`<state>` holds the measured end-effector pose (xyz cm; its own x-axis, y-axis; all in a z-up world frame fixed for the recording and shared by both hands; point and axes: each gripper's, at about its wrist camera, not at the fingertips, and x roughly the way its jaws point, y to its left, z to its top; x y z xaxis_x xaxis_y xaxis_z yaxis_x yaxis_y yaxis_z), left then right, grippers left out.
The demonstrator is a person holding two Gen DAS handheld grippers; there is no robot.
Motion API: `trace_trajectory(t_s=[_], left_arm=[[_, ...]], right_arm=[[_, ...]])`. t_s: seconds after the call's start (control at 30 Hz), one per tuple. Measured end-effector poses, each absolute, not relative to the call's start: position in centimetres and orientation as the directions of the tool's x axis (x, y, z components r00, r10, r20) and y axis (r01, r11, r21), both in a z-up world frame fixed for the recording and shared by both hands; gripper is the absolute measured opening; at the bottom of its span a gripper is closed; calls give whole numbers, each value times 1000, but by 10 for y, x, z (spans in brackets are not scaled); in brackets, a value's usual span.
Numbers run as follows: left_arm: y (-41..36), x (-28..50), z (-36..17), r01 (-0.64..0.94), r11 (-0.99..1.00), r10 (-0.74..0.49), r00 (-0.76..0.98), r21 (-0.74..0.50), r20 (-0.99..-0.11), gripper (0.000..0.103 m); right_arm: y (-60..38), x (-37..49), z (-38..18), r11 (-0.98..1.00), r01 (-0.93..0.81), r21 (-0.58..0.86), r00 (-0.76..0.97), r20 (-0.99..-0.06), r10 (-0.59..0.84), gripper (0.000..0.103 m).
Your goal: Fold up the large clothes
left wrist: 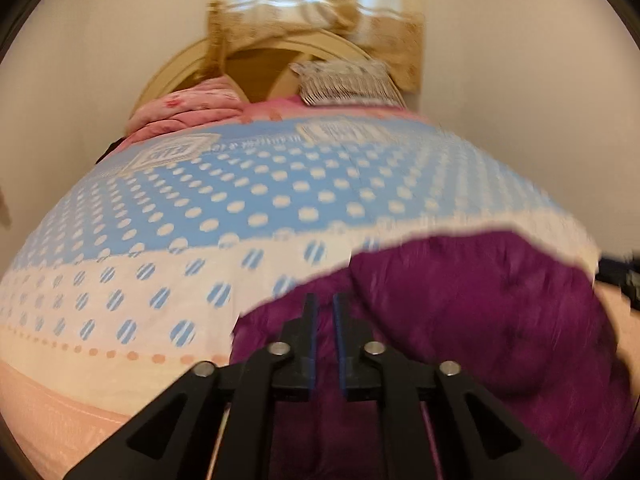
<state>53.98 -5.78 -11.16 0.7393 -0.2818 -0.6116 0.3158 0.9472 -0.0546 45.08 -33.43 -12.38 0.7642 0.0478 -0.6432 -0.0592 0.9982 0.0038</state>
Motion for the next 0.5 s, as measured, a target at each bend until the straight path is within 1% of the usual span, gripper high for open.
trace_trajectory(t_s=[0.03,0.07,0.1,0.13,0.17,0.23,0.33,0.4,0.5], left_arm=[[-64,543,-105,302,949,-290,741,-85,-606,45],[-67,544,-101,286,953,-287,747,-99,-600,60],[-74,542,-95,263,957,-282,767,-119,-577,80],[-81,538,-90,261,955,-296,784,-143,-545,85],[-87,535,-87,278,947,-320,782,-160,-534,85],[-105,529,-90,317,936,-346,756,-151,-556,86],[-127,517,-114,343,938,-301,746,-45,-594,86],[-137,511,-140,343,939,-251,734,27,-631,86],[-141,513,-174,327,943,-204,700,53,-684,86]], right_arm=[[-332,455,-116,997,-53,52,770,-634,74,42],[-328,458,-111,995,-51,87,774,-627,94,42],[-321,464,-106,991,-53,122,779,-615,118,42],[-315,466,-105,989,-59,134,781,-611,129,42],[-306,470,-105,987,-74,144,778,-610,148,42],[-291,475,-113,986,-93,140,762,-627,161,42],[-277,479,-140,987,-96,131,724,-671,160,42],[-272,479,-166,988,-95,123,694,-704,154,42],[-268,474,-194,992,-86,97,671,-730,130,42]])
